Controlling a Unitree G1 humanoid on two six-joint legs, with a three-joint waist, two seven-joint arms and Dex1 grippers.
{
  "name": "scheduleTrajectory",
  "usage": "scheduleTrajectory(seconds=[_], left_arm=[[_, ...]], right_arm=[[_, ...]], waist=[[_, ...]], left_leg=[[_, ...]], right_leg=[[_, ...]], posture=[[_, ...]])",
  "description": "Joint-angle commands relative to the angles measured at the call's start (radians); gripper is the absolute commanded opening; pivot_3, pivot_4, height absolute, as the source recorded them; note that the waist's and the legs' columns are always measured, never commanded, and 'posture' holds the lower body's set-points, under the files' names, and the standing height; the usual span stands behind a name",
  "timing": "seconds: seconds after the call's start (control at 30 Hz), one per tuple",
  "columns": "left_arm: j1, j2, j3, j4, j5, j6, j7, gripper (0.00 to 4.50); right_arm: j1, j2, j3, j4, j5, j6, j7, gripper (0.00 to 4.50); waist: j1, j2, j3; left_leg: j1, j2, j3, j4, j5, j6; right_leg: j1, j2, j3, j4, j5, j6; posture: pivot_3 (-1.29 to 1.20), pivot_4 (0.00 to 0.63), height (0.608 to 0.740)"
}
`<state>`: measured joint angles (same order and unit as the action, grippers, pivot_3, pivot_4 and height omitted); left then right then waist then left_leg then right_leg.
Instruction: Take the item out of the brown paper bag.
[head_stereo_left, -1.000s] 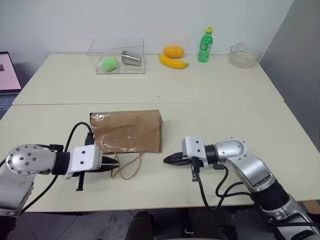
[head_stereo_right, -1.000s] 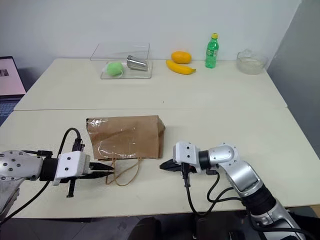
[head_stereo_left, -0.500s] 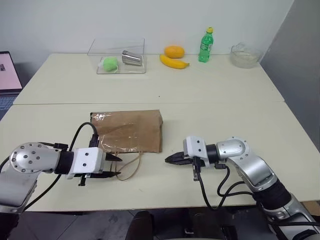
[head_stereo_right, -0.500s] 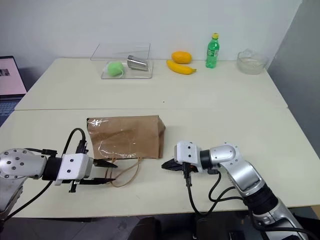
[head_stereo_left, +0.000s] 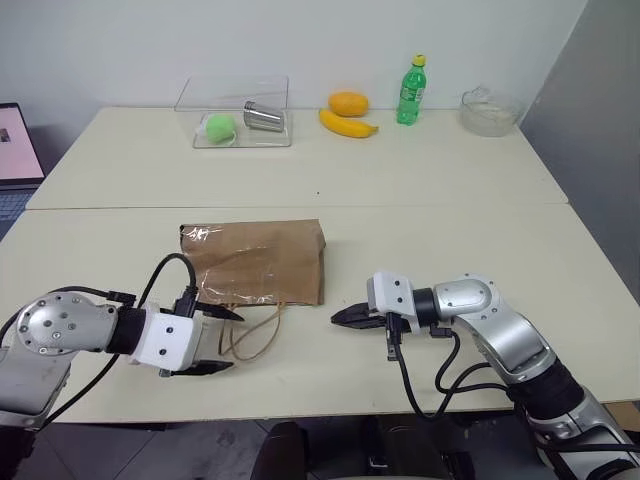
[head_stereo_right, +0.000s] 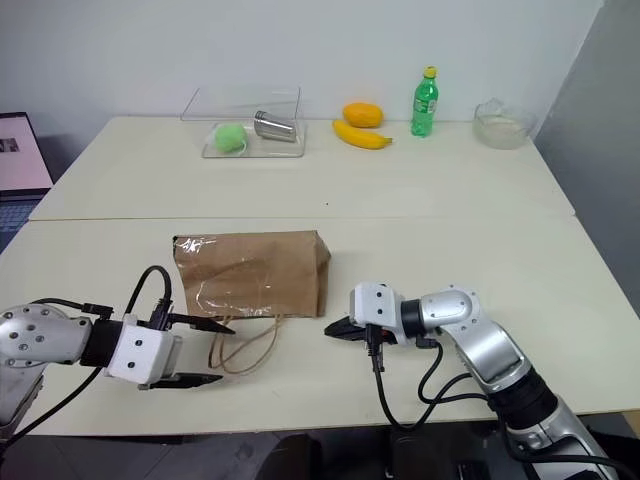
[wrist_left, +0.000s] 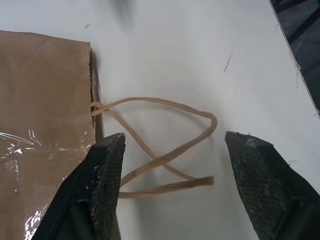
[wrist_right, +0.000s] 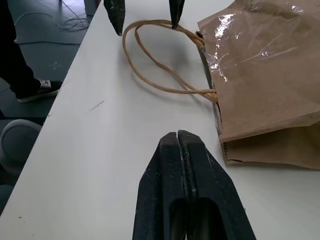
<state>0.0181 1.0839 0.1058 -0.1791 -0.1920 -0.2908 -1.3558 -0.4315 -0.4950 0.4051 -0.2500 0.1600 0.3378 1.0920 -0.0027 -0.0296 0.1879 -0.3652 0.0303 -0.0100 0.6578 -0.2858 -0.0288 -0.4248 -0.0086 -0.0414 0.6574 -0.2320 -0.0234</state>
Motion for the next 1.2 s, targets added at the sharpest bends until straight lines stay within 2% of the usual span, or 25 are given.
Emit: scheduleTrajectory(seconds=[0.03,0.4,0.5,0.7,0.8,1.03,1.2], left_arm=[[-0.006,0.024,0.012,0.005,0.004,-0.035,-0.005,3.34],[-0.119,-0.062,-0.116,0.033,0.083,-0.033,0.073,3.34],[-0.150,-0.089,-0.136,0.052,0.100,-0.038,0.097,2.75],[-0.153,-0.086,-0.120,0.065,0.067,-0.008,0.102,0.91],[-0.146,-0.099,-0.085,0.037,0.000,0.082,0.125,0.03],[-0.233,-0.157,-0.003,-0.016,-0.141,0.371,0.256,0.03],[-0.350,-0.190,0.047,-0.033,-0.252,0.583,0.338,0.03]], right_arm=[[0.003,-0.020,-0.024,-0.055,0.056,0.015,0.034,0.00],[-0.013,-0.030,-0.009,-0.062,0.077,0.025,0.039,0.00],[-0.013,-0.031,-0.005,-0.068,0.076,0.029,0.039,0.00],[-0.013,-0.029,0.001,-0.073,0.073,0.031,0.035,0.00],[-0.016,-0.024,0.006,-0.069,0.071,0.027,0.033,0.00],[-0.051,0.037,0.045,-0.022,0.039,-0.013,0.016,0.00],[-0.090,0.118,0.120,0.071,-0.063,-0.145,-0.024,0.00]], waist=[[0.000,0.000,0.000],[0.000,0.000,0.000],[0.000,0.000,0.000],[0.000,-0.001,0.000],[0.000,-0.001,0.000],[0.000,-0.001,-0.001],[-0.001,-0.002,-0.001]], left_leg=[[0.000,0.000,0.000,0.000,0.000,0.000],[0.000,0.000,0.000,0.001,0.000,0.000],[0.000,0.000,0.000,0.001,0.000,0.000],[0.000,0.000,0.000,0.001,0.000,0.000],[0.000,0.000,0.000,0.001,0.000,0.000],[0.000,0.000,-0.001,0.002,0.000,0.000],[0.000,0.000,-0.001,0.002,0.000,0.000]], right_leg=[[0.000,0.000,0.000,0.000,0.000,0.000],[0.000,0.002,0.000,0.000,0.000,0.000],[0.000,0.002,0.000,0.000,0.000,0.001],[0.000,0.002,0.000,0.000,0.000,0.001],[0.000,0.002,0.000,0.001,0.000,0.001],[0.001,0.002,0.000,0.001,0.001,0.001],[0.001,0.003,0.000,0.001,0.001,0.001]], posture=[[0.00,0.150,0.740],[0.00,0.150,0.740],[0.00,0.150,0.740],[0.00,0.150,0.740],[0.00,0.150,0.740],[0.00,0.150,0.740],[0.00,0.150,0.740]])
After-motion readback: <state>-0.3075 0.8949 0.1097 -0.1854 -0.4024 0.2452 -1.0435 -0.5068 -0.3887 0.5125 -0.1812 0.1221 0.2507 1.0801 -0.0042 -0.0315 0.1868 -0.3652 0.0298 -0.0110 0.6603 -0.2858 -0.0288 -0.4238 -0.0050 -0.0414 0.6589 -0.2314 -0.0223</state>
